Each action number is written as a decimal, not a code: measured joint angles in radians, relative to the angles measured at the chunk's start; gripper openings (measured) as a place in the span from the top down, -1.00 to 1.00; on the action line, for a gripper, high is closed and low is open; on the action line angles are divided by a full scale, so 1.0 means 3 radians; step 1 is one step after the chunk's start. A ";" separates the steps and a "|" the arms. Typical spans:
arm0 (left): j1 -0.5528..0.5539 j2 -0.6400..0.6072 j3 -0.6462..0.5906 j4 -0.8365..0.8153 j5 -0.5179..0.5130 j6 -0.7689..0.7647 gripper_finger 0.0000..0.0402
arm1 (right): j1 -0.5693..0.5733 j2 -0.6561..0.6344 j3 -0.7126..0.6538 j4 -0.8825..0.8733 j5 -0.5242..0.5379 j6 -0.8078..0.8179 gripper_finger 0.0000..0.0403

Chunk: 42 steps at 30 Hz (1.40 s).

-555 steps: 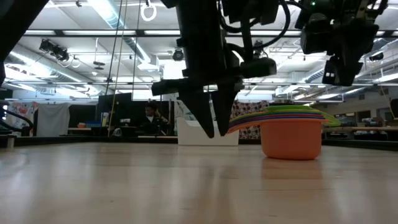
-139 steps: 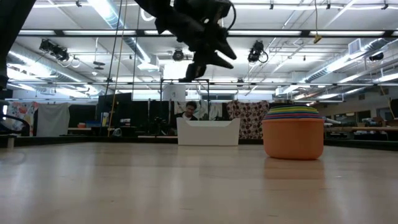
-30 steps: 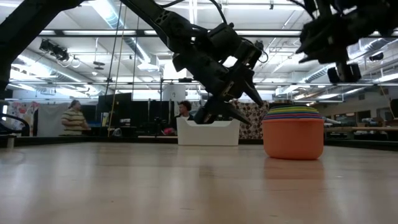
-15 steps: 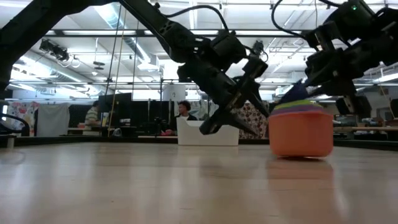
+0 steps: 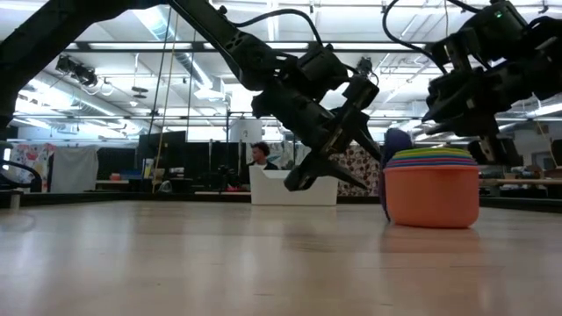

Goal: Nest measuring cups in basket
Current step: Stack the dark blue measuring cup on top of the green measuring cup

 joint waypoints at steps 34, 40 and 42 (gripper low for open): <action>0.0342 0.0000 0.0000 -0.0196 0.0480 0.0191 0.05 | -0.0241 0.0000 0.0000 0.0071 0.0213 -0.0428 0.62; 0.0416 0.0000 0.0002 -0.0182 0.0806 0.0425 0.05 | -0.0306 0.0000 0.0000 0.0072 0.0167 -0.0432 0.62; 0.0438 0.0000 0.0009 -0.0177 0.0933 0.0409 0.05 | -0.0324 -0.0001 0.0000 0.0078 0.0128 -0.0433 0.62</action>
